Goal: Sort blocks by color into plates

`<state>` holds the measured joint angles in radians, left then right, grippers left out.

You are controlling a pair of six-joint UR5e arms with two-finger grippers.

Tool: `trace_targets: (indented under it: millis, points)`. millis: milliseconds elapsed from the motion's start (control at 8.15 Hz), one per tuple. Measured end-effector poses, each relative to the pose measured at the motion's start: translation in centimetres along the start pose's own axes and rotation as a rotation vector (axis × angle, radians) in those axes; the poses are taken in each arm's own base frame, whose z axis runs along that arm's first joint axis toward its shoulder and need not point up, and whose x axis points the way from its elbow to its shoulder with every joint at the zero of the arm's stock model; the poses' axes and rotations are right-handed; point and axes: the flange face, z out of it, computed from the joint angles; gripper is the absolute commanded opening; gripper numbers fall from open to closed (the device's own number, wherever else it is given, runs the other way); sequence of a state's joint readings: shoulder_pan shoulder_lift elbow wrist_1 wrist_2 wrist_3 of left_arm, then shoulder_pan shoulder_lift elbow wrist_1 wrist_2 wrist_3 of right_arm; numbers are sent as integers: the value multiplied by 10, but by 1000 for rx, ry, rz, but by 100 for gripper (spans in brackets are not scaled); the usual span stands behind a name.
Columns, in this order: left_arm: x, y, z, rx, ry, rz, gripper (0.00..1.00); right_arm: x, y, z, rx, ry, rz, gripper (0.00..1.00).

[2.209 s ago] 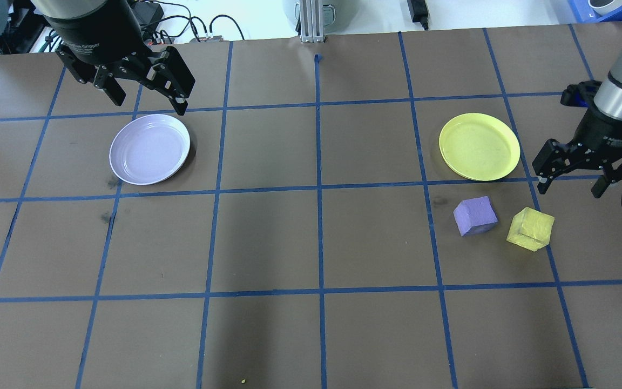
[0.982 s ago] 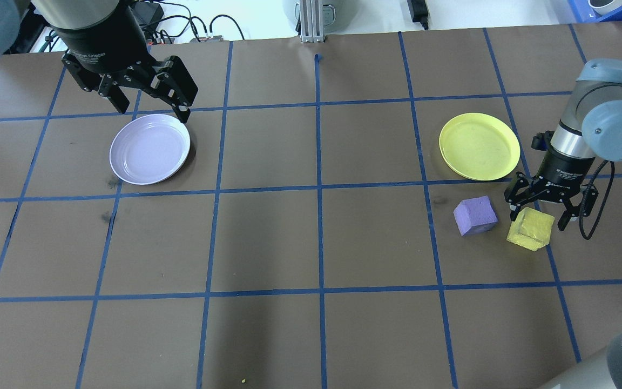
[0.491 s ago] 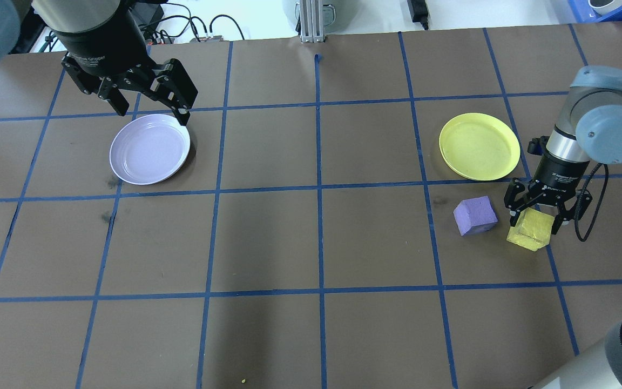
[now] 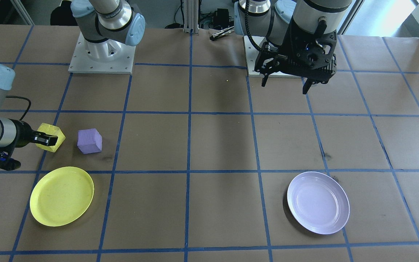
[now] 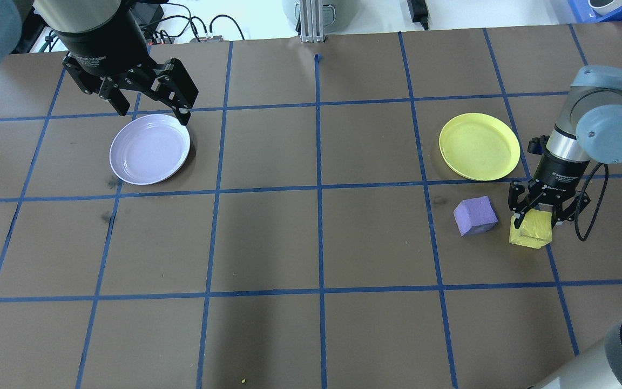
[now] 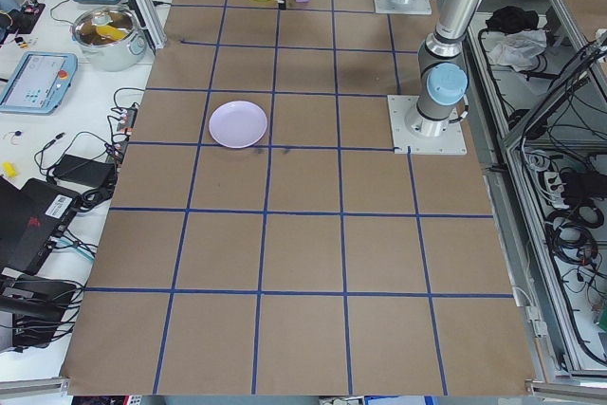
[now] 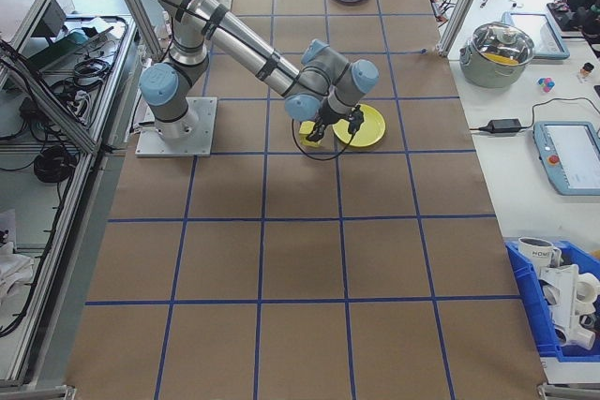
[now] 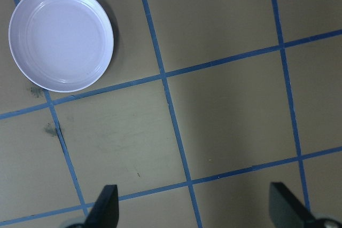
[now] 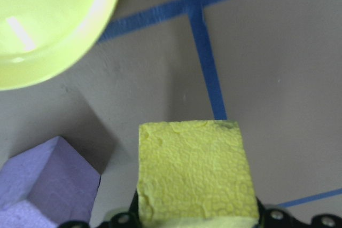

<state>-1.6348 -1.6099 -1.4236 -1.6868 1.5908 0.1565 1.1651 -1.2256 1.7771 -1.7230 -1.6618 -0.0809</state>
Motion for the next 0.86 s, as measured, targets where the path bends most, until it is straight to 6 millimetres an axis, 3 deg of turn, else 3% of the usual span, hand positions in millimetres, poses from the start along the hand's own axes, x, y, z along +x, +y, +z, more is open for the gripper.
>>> trace_targets:
  millis: [245,491,736,859]
  points:
    - [1,0,0,0,0,1,100,-13,-2,-57,115,-25,-69,0]
    - [1,-1,1,-2,0,3,100,-63,-8,-93,226,-21,-194,0]
    - [1,-3,4,-6,1,4,100,-94,-34,-85,295,-10,-281,0]
    - [1,-4,4,-7,1,4,100,-100,-50,-73,305,-8,-304,12]
